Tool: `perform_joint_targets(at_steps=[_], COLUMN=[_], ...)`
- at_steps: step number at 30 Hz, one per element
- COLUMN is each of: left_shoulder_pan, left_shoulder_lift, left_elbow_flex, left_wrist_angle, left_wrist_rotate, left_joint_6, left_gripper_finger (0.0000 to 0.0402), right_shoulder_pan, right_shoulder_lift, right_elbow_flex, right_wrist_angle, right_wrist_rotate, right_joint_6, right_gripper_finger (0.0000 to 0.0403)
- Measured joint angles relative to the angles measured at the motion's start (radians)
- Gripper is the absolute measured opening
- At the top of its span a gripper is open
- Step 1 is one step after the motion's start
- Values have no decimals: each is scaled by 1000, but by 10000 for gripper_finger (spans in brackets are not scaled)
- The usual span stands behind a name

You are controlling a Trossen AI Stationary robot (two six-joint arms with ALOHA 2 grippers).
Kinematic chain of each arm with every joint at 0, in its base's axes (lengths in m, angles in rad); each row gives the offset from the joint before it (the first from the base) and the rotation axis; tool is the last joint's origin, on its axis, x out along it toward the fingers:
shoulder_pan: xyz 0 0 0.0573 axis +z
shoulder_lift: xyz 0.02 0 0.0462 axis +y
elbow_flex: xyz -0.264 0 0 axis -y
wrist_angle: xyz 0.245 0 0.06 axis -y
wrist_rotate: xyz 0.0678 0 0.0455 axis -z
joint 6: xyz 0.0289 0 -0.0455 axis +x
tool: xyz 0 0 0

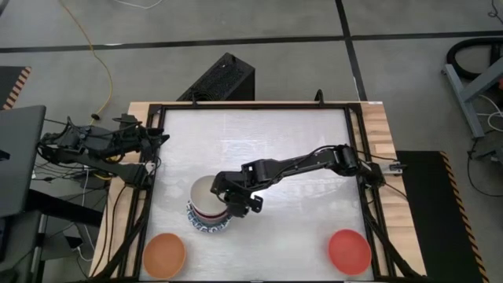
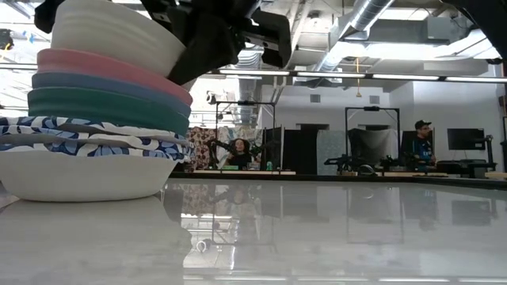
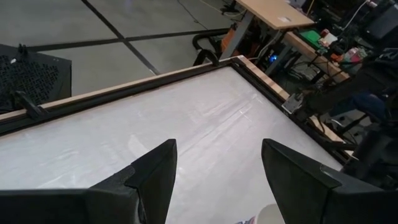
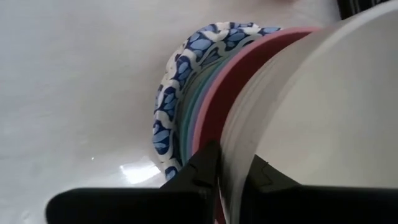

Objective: Nest bowls inside each other
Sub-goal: Stack the white bowl on top of the pink bowl

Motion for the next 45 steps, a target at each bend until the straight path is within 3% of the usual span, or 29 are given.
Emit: perform_joint_targets(at_steps=[13, 29, 45], left_shoulder_pan=[0, 0, 0], left_shoulder_lift=[0, 0, 0], left_elbow_flex=[0, 0, 0], left_wrist_angle=[-2, -2, -2], left_wrist_rotate=[-1, -3, -10], left_joint_6=[14, 33, 35], left_gripper_finger=[224, 224, 224], right_shoulder_pan=[-8, -13, -27], right_shoulder_lift=[0, 0, -33], right_elbow_flex=[0, 0, 1], right_wrist_angle=[22, 30, 37], right_wrist_rotate=[-43, -57, -59], right_joint_6=[84, 137, 318], right_gripper_finger=[57, 183, 181])
